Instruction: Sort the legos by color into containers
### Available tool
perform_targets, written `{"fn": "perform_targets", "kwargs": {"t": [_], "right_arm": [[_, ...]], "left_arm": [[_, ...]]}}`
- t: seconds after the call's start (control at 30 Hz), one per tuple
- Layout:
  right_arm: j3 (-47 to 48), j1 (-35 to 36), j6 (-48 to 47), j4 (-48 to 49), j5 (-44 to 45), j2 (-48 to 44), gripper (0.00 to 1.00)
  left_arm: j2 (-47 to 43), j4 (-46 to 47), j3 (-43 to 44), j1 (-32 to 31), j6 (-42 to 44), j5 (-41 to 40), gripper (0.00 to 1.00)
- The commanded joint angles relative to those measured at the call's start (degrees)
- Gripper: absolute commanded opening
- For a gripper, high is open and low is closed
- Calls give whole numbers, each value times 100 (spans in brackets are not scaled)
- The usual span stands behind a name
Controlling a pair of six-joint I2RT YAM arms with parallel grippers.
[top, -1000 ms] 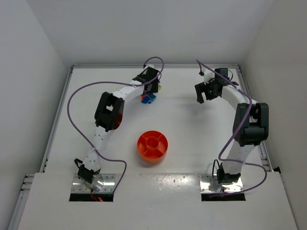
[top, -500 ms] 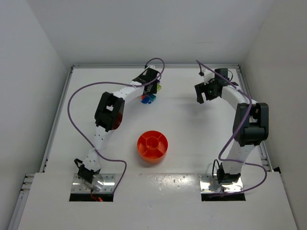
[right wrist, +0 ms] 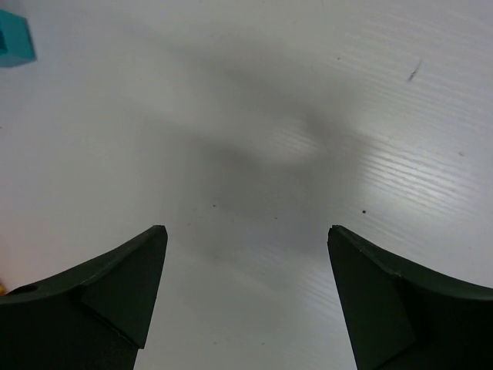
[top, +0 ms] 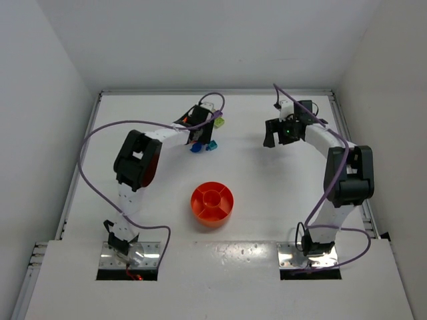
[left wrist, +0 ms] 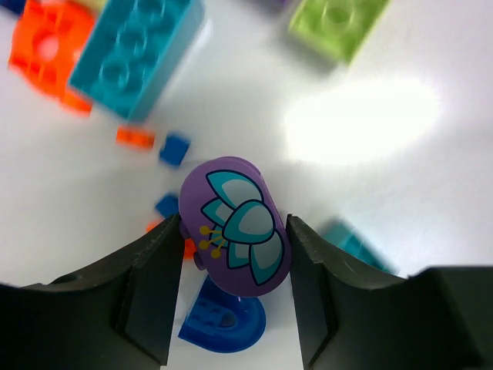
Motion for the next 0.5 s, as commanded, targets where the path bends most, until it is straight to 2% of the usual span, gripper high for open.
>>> {"fn": "perform_targets", "kwargs": {"t": [0.0, 0.1, 0.27, 0.47], "right_arm": [[-62, 68, 713, 419, -511, -291, 86], [52, 120, 1065, 481, -775, -291, 86], [430, 182, 1680, 604, -1171, 69, 86], [922, 454, 2549, 886, -2048, 736, 86]], "left_arm": [[-775, 384, -589, 154, 373, 272, 0], [-1231, 464, -985, 276, 610, 579, 0], [-1918, 516, -1486, 277, 1356, 1571, 0], [-2410, 446, -1839, 452, 2025, 3513, 0]]}}
